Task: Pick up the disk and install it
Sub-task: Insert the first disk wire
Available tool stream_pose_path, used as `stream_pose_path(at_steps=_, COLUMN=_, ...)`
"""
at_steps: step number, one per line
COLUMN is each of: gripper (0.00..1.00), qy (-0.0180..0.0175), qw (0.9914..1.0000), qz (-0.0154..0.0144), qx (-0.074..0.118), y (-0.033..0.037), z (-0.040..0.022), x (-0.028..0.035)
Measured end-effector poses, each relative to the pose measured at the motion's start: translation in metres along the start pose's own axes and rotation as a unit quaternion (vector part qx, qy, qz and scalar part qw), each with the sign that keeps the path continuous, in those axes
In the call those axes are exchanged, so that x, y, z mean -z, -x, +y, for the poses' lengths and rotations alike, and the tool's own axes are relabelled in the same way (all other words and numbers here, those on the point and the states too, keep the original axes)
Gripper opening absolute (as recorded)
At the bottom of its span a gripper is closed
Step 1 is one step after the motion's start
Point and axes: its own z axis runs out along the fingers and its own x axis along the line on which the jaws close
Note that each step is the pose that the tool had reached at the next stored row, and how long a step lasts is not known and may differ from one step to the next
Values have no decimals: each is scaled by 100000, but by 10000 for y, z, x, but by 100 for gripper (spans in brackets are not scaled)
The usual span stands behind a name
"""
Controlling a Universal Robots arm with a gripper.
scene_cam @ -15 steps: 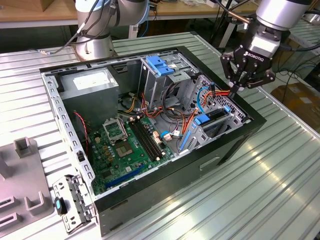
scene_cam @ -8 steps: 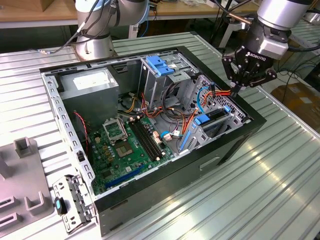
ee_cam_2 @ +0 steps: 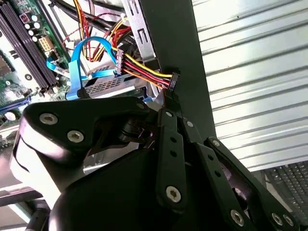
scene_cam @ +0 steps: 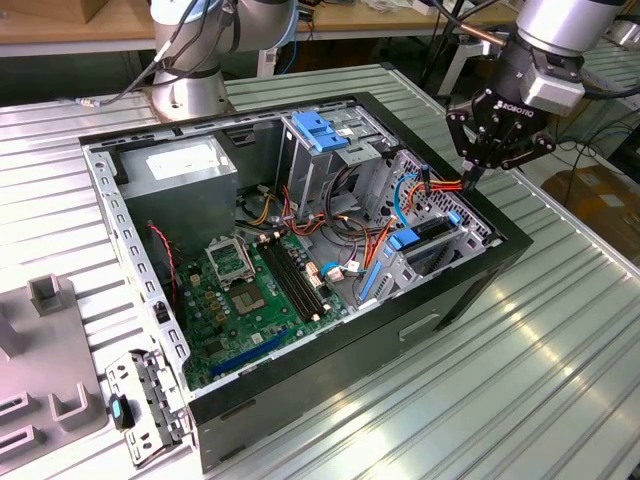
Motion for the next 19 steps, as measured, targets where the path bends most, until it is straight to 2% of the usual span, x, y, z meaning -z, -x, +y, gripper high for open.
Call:
stream_pose_path(at_steps=3, gripper=11, qy=-123, qw=99923, qz=26, qx=3922, y=-8, z=-10, x=-3)
stream_pose_path(at_steps=6, gripper=11, qy=-241, qw=99728, qz=107, qx=7359, y=-12, z=-14, x=-4)
stream_pose_path(at_steps=9, gripper=11, qy=-340, qw=99487, qz=165, qx=10107, y=-10, z=-24, x=-5)
stream_pose_path(at_steps=12, gripper=11, qy=-325, qw=99438, qz=204, qx=10584, y=20, z=-54, x=-3)
stream_pose_path(at_steps=13, gripper=17, qy=-273, qw=99435, qz=258, qx=10610, y=31, z=-65, x=-2)
stream_pose_path(at_steps=14, gripper=17, qy=-47, qw=99434, qz=448, qx=10615, y=45, z=-78, x=-1)
stream_pose_path(at_steps=15, gripper=24, qy=237, qw=99432, qz=691, qx=10622, y=43, z=-82, x=-2)
stream_pose_path(at_steps=16, gripper=24, qy=609, qw=99429, qz=1008, qx=10608, y=40, z=-86, x=-3)
stream_pose_path(at_steps=17, gripper=24, qy=801, qw=99426, qz=1174, qx=10600, y=39, z=-86, x=-4)
stream_pose_path(at_steps=19, gripper=25, qy=812, qw=99426, qz=1181, qx=10602, y=40, z=-88, x=-6)
